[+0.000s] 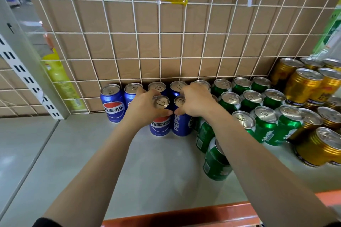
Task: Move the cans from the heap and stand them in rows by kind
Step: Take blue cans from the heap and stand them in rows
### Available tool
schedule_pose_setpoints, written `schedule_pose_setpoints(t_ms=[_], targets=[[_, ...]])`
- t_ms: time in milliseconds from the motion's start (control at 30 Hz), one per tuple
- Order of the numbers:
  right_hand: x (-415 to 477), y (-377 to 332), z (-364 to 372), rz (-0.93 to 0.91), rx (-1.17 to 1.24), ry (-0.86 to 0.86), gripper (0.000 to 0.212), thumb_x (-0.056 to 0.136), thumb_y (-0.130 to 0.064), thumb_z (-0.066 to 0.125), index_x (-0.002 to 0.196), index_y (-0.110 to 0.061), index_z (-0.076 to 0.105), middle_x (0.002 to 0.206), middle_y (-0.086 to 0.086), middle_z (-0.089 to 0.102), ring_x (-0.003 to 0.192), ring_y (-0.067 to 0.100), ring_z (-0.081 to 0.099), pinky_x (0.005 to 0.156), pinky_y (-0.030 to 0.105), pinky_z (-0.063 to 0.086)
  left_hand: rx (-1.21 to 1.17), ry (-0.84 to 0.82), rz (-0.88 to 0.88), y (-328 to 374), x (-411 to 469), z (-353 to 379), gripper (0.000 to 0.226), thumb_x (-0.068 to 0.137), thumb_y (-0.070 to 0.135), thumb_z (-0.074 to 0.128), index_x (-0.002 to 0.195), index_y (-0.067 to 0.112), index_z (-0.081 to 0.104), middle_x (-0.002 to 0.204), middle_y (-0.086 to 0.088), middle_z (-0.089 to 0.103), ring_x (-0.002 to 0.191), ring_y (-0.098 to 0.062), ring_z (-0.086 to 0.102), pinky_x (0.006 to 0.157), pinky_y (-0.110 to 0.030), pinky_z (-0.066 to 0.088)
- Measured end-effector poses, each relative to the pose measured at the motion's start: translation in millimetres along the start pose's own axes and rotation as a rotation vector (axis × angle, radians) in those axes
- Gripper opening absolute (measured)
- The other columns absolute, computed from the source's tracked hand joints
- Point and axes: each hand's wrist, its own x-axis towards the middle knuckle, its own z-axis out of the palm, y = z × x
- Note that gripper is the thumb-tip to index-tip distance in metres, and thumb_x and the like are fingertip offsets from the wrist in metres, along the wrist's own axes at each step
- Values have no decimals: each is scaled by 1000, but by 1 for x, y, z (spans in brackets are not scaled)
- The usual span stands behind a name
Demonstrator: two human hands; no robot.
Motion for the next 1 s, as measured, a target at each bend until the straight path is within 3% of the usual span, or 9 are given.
schedule_pose_setpoints(t_ms=[200,267,367,567,767,867,1000], targets=[[-3,-1,-6,65,-66,6,67,63,-62,74,103,-10,60,105,7,62,99,26,54,71,33,40,-18,13,5,-2,-2,-2,72,69,48,75,130,19,50,124,-10,50,105,-27,56,75,-30,47],[-2,-3,-8,95,-97,8,68,64,-68,69,99,-11,58,109,8,61,107,29,51,78,36,39,-16,-6,15,-3,-2,-5,69,70,44,76,129,17,51,122,-10,51,103,-24,55,75,-28,46],[-1,-6,-9,126,-135,11,76,67,-72,64,111,-10,58,119,11,58,118,33,46,92,40,38,0,-21,35,0,-4,-7,66,72,38,77,128,15,51,120,-10,50,101,-22,52,76,-27,44],[-3,-8,-7,125,-196,25,79,66,-75,59,112,-11,59,119,10,59,118,31,47,92,41,36,-22,17,17,6,-8,-2,65,73,38,75,129,16,50,125,-11,44,106,-26,53,78,-29,44],[-14,-3,-12,-24,-176,-74,75,78,-58,63,137,-19,38,130,13,50,121,33,45,92,40,36,-31,34,43,1,-11,-1,70,74,36,75,135,18,46,127,-13,44,106,-27,53,78,-26,39],[-13,3,-8,-7,-153,-38,62,80,-49,66,130,-20,45,129,14,49,121,35,42,94,42,35,-39,34,38,0,-12,0,73,75,30,75,139,18,41,132,-13,41,111,-28,51,80,-25,38],[-11,5,-9,19,-165,-41,65,77,-54,66,129,-22,47,130,14,49,124,38,36,98,45,32,-60,80,29,4,-17,4,72,78,27,73,140,17,39,136,-13,38,116,-29,49,82,-24,37]])
